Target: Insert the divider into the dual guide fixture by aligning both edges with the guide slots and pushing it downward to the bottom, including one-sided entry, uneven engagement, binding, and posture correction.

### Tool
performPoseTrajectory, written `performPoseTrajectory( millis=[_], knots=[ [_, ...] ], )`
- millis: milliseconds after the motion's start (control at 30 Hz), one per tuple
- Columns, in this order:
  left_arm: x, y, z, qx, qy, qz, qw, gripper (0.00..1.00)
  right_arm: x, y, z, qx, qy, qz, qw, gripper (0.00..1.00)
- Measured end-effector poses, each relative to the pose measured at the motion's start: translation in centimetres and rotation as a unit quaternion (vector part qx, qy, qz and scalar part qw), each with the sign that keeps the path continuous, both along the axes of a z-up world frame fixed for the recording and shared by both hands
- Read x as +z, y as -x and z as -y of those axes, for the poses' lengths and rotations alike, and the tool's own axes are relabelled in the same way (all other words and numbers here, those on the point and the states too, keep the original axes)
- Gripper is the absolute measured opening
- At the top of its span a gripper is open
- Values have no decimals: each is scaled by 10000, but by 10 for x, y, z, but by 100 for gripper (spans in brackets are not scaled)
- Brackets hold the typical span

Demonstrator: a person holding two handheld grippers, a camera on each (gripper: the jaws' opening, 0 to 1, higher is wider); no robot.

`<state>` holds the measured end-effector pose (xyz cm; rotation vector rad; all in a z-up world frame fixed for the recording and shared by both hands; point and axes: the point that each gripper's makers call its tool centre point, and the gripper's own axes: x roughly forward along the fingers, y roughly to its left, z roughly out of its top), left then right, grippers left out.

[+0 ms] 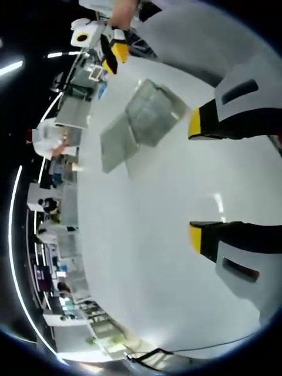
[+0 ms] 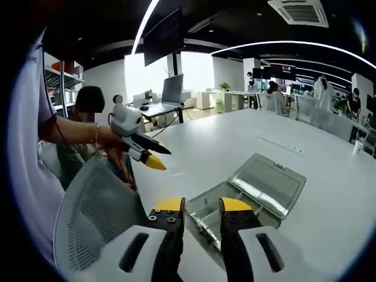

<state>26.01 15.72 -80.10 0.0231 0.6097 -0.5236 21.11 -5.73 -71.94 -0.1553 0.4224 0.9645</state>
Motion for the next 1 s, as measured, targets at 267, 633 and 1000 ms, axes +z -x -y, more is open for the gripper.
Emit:
performPoseTrajectory(
  millis=[267, 633, 1000],
  knots=[
    [-17, -4, -5, 51, -141, -357, 9993, 56, 4, 10, 3, -62, -196, 182, 9996, 24],
    [-30, -8, -9, 50, -290, -651, 9974, 58, -4, 27, 15, -195, -442, 322, 9983, 39],
    [-40, -10, -12, 171, -486, -1003, 9936, 59, 11, 21, 19, -449, -683, 632, 9946, 46]
  ],
)
